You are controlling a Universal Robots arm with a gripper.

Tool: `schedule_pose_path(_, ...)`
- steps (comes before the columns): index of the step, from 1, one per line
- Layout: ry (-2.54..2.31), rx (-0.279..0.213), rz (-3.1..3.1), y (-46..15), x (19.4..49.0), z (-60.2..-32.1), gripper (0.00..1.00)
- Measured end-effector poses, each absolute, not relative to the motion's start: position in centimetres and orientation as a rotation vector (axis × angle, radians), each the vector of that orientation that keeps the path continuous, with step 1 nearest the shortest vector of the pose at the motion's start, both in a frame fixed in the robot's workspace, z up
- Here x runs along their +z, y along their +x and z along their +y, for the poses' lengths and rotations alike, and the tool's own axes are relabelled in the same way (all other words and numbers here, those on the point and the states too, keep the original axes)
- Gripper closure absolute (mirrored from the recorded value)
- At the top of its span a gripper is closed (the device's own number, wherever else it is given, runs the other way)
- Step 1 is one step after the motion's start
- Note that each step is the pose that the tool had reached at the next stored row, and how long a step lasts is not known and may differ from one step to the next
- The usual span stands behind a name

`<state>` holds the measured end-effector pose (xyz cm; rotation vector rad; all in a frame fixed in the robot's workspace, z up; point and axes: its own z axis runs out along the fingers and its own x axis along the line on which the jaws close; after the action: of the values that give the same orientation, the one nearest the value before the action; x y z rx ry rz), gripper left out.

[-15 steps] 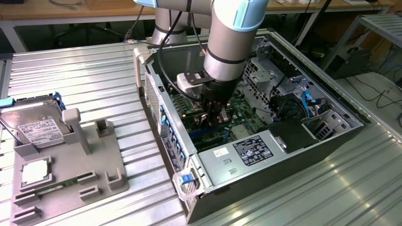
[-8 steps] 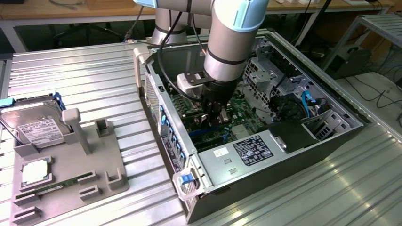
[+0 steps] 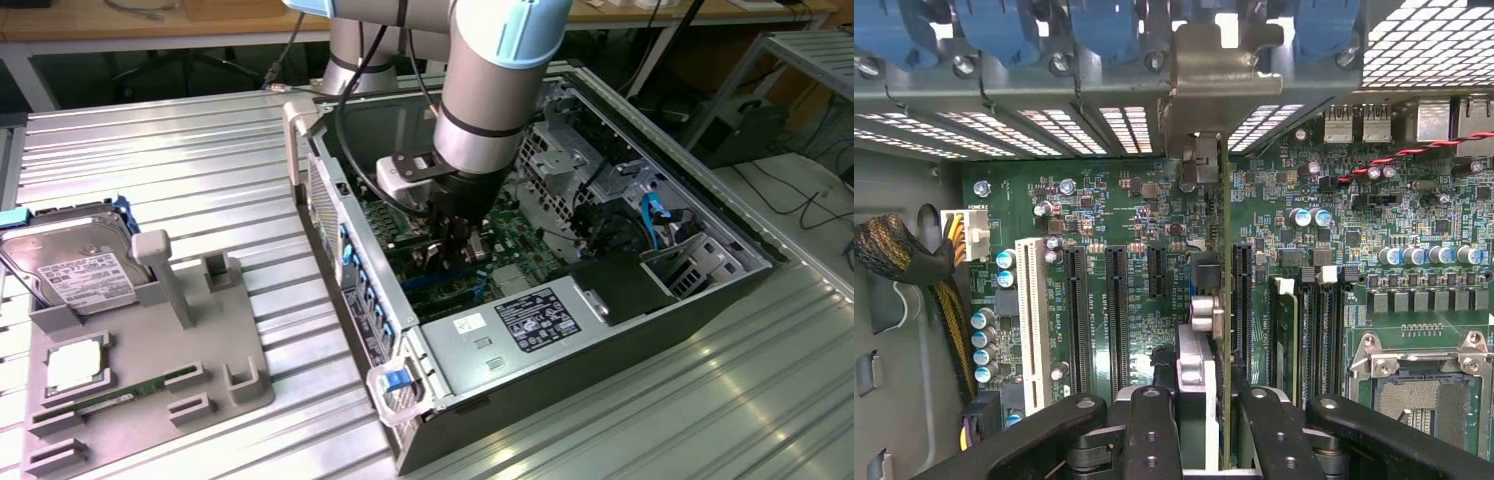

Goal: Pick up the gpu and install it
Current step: 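Insert the gpu into the slot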

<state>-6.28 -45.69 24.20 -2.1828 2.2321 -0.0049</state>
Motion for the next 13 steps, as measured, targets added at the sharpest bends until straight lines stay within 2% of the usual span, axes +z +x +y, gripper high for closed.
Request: schedule_pose_path(13, -2.181, -0.008, 2.231, -6.34, 24.10, -45.68, 0.71)
